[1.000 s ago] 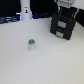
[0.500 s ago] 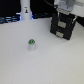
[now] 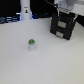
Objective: Open the kcup holder, insert the kcup into the holder, and close the kcup holder
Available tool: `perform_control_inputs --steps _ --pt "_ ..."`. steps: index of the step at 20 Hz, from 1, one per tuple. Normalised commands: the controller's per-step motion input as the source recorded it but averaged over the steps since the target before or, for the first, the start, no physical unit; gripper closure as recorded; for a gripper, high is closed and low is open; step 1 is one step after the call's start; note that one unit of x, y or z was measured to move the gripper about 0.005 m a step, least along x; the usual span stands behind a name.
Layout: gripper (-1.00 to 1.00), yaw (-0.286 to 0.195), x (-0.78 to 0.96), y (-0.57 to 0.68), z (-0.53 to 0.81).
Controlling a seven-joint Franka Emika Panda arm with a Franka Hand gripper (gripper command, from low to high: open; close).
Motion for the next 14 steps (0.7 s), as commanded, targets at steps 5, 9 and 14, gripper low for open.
perform_control_inputs --steps 5,9,14 --pt "-1.00 -0.001 -0.16 -0.02 -0.17" --pt "-1.00 -0.010 -0.19 0.09 -0.40" --pt "-1.00 -0.004 -0.25 0.07 -0.42"
